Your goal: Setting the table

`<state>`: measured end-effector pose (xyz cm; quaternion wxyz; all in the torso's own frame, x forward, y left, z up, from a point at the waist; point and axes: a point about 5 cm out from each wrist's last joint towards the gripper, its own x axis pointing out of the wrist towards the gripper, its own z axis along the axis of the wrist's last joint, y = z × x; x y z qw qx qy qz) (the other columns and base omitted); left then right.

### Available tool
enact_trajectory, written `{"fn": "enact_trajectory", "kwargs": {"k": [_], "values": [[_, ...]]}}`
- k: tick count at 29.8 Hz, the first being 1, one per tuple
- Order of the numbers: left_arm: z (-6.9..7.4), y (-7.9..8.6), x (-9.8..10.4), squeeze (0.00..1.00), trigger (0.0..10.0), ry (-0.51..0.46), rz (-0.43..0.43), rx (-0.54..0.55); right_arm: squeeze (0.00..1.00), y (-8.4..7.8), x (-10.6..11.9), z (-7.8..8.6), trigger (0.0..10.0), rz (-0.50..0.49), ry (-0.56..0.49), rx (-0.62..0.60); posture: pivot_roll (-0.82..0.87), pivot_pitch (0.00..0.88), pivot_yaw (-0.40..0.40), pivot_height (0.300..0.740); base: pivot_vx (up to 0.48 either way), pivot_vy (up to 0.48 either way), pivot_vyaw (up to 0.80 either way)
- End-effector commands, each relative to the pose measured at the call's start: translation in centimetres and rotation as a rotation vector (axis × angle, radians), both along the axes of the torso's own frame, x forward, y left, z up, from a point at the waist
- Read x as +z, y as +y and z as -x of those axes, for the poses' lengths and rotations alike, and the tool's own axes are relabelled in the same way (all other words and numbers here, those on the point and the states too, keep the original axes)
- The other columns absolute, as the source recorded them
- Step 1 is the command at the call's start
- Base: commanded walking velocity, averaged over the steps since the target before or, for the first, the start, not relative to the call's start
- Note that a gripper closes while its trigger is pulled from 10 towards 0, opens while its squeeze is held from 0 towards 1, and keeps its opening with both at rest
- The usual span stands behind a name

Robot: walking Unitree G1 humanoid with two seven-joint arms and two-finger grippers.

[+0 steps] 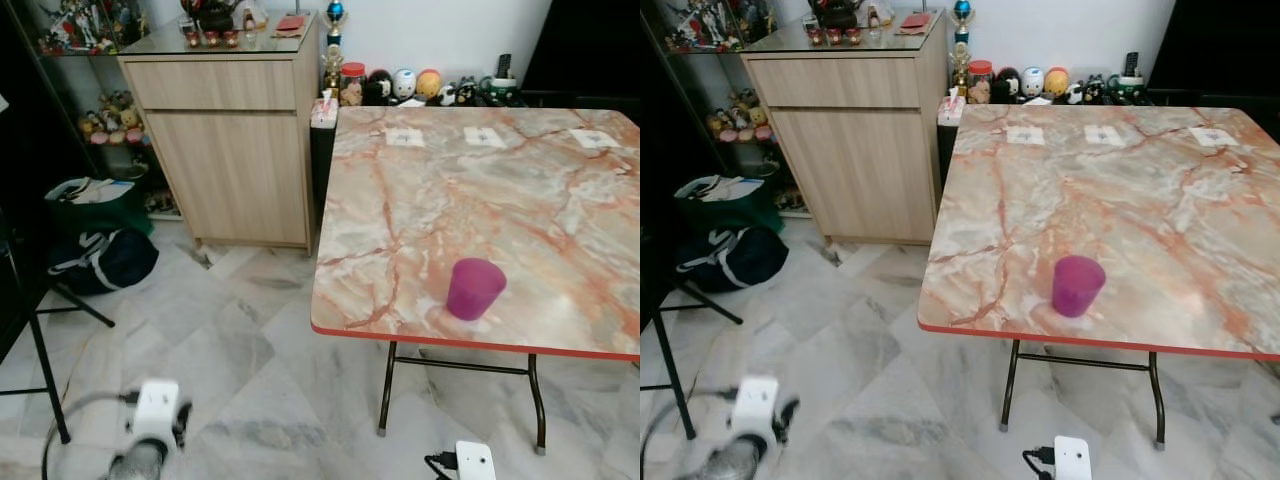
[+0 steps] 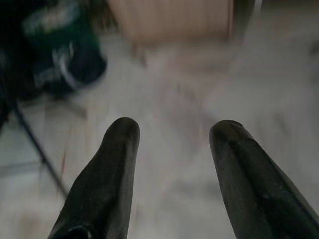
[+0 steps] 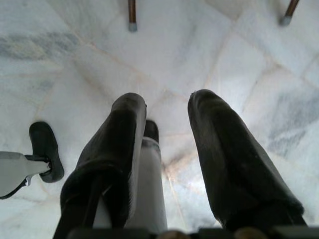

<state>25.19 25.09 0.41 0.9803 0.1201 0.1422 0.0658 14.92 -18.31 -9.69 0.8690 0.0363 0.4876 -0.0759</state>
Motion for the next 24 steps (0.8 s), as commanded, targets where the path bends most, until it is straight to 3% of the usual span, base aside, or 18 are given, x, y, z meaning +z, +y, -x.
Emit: {"fn": "enact_trajectory", "kwargs": {"k": [1,2,3,4,6,12,24], "values": [[-1.2,-0.6,2.2,0.0,10.0,-0.132,-0.012,-0.043,0.0,-0.2,-0.2,0.5,10.0,-0.005,0.005,-0.01,0.03,0.0,0.018,0.74,0.0,0.0,0.0],[-1.2,-0.6,2.2,0.0,10.0,-0.132,-0.012,-0.043,0.0,-0.2,-0.2,0.5,10.0,-0.005,0.005,-0.01,0.03,0.0,0.018,0.74,0.0,0.0,0.0],[-2.4,-1.7,4.5,0.0,10.0,-0.251,-0.028,-0.119,0.0,-0.5,-0.4,1.0,10.0,-0.002,0.009,-0.021,0.04,0.0,0.014,0.74,0.0,0.0,0.0],[-2.6,-1.9,5.0,0.0,10.0,-0.275,-0.032,-0.137,0.0,-0.6,-0.4,1.1,10.0,-0.002,0.009,-0.022,0.04,0.0,0.014,0.74,0.0,0.0,0.0],[-3.6,-4.4,7.2,0.0,10.0,-0.362,-0.067,-0.272,0.0,-0.3,-0.7,1.7,10.0,-0.001,0.033,0.011,0.03,0.0,0.014,0.74,0.0,0.0,0.0],[-4.3,-6.5,8.8,0.0,10.0,-0.428,-0.074,-0.341,0.0,-0.7,-0.6,1.7,10.0,-0.009,0.022,-0.003,0.03,0.0,0.015,0.74,0.0,-0.062,0.0],[-4.1,-6.4,9.1,0.0,10.0,-0.403,-0.073,-0.362,0.0,-0.7,-0.5,1.6,10.0,-0.014,-0.001,-0.022,0.04,0.0,0.013,0.74,0.0,-0.457,0.0]]}}
